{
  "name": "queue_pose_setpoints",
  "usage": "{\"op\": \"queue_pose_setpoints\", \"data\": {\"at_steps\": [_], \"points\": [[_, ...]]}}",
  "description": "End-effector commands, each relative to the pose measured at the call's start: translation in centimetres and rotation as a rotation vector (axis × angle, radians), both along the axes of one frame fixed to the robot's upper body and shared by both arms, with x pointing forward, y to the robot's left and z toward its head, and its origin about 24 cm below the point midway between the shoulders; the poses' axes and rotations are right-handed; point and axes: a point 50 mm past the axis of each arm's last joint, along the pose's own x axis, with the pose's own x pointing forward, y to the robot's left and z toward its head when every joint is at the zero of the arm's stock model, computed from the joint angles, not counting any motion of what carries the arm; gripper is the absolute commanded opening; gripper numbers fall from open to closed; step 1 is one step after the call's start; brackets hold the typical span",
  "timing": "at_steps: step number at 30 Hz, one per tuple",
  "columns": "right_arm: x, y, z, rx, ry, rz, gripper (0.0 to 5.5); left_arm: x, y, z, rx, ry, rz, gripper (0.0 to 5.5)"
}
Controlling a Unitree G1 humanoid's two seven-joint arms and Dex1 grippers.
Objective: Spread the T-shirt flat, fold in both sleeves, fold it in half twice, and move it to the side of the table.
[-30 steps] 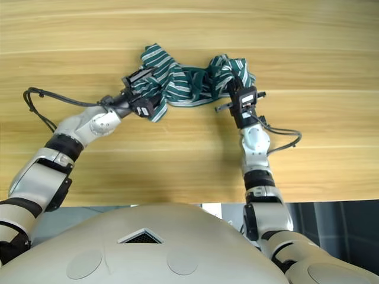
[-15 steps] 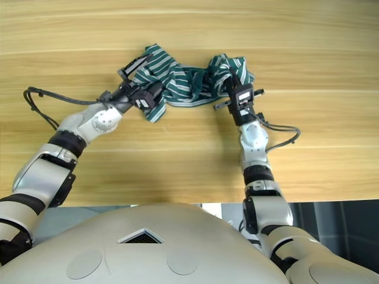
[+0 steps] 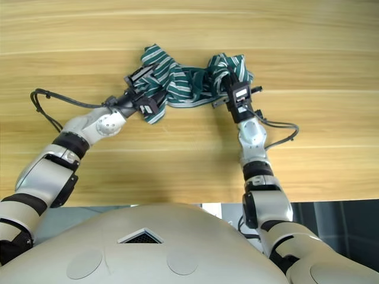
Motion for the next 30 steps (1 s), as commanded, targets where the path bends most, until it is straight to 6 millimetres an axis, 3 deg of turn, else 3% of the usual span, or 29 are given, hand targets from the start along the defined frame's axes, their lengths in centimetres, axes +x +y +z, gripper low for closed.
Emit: {"op": "queue_pose_setpoints", "data": {"at_steps": [1,11,23,30], "points": [[-1.2,0.7,-1.7,0.005,0.065,0.010,0.00,1.1,0.1,0.5,0.022,-0.014,0.038,3.69],[-1.2,1.0,-2.1,-0.004,0.085,0.017,0.00,0.7,-0.6,1.1,-0.052,-0.044,-0.007,2.16],[-1.0,1.6,-2.2,-0.014,0.088,0.037,0.00,0.3,-0.6,0.2,-0.020,0.006,-0.016,0.07],[-1.0,1.7,-2.1,-0.013,0.078,0.037,0.00,0.5,0.6,-0.2,0.000,0.042,0.037,0.01]]}}
